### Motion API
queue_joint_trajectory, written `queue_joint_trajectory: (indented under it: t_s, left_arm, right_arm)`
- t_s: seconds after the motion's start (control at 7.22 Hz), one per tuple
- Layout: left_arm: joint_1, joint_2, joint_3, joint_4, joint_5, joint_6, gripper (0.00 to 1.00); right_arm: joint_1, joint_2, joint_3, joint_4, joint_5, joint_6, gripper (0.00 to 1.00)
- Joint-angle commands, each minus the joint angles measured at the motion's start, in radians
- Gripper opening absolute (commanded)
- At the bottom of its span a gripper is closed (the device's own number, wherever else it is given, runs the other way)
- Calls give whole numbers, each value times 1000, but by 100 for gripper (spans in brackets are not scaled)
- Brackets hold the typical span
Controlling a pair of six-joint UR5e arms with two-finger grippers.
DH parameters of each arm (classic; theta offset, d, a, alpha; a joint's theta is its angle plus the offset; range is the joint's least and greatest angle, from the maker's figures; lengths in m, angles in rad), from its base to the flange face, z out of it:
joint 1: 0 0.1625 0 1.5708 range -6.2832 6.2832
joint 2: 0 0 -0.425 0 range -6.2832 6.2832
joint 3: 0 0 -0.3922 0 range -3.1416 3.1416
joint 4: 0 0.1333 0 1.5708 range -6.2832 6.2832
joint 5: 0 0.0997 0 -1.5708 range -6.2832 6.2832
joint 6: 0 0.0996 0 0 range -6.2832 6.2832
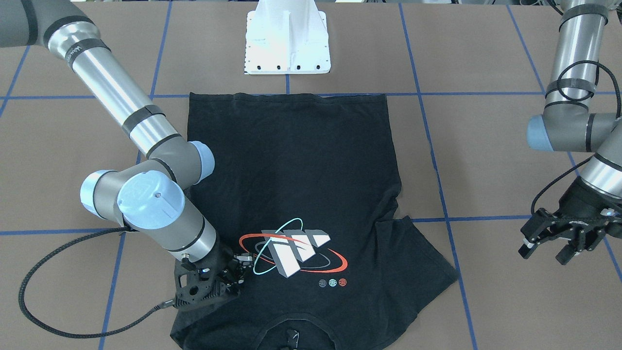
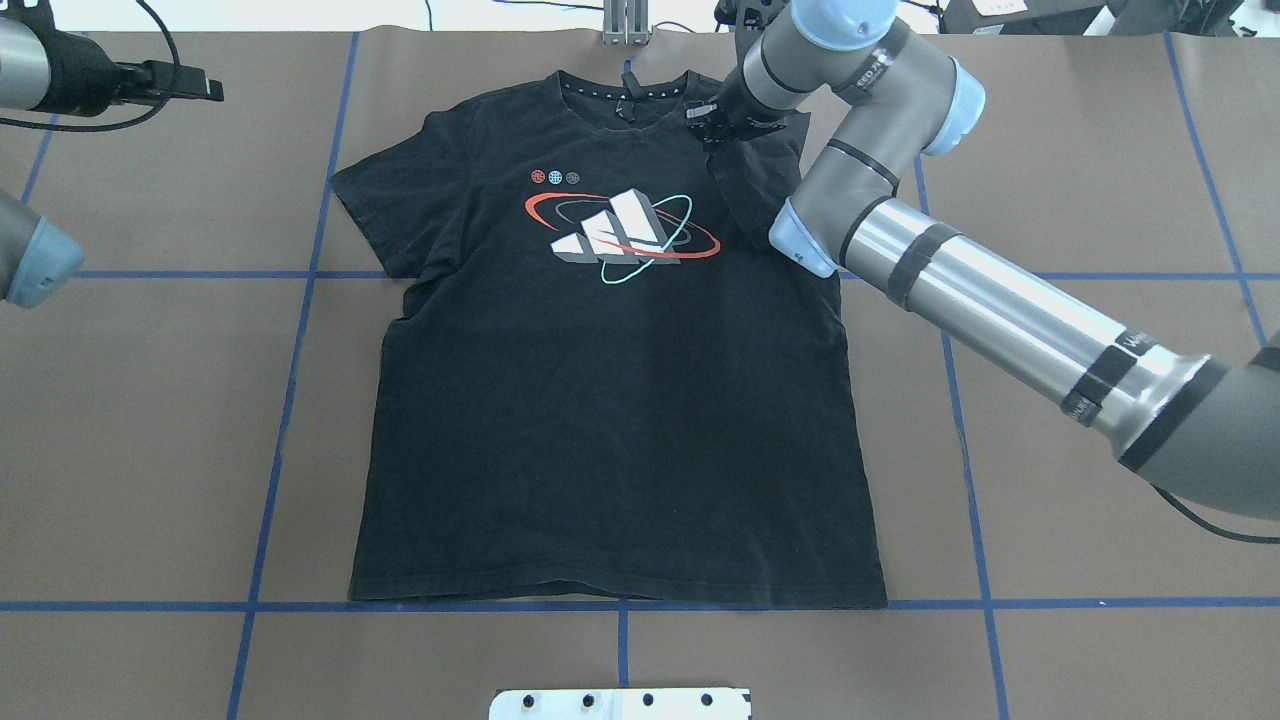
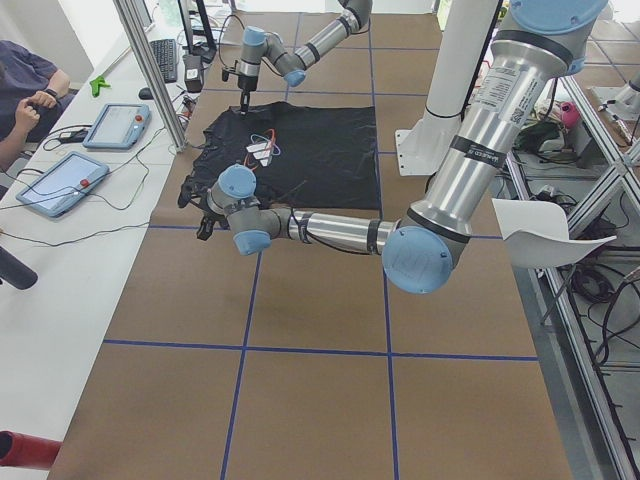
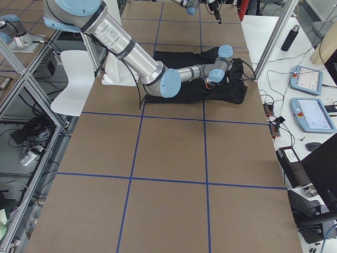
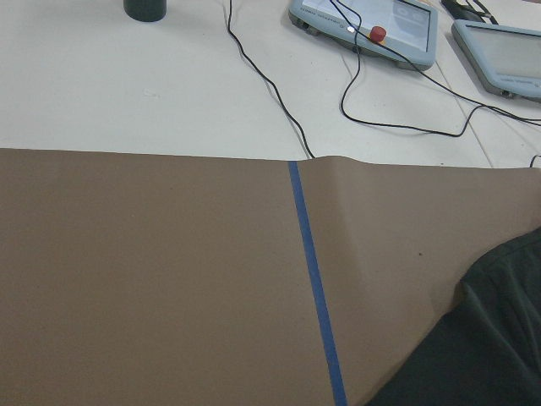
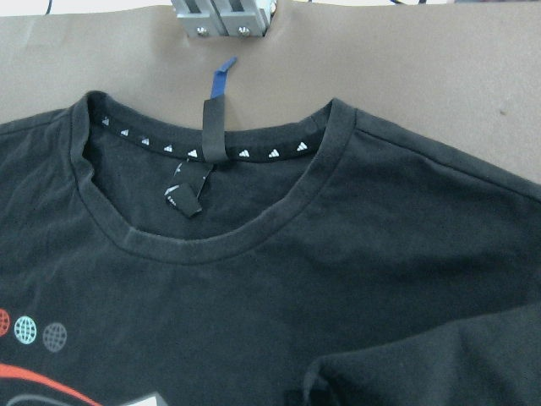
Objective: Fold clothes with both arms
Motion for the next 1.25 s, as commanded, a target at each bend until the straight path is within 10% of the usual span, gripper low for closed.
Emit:
queue_joint_trajectory:
  t_s: [0.0,0.14,0.42,1.11]
  left_arm:
    - [0,-3,0,0,0,-1,99]
    - [0,-3,0,0,0,-1,99]
    - [0,-4,0,0,2,-2,99]
    - [17,-44,9,4,3,-91,99]
  right_arm:
    - [-2,59,-87,2,-20,0,0]
    - [-2,58,-95,2,-29,0,0]
    - [1,50,-98,3,-48,0,100]
    - [97,26,-98,3,121,11,100]
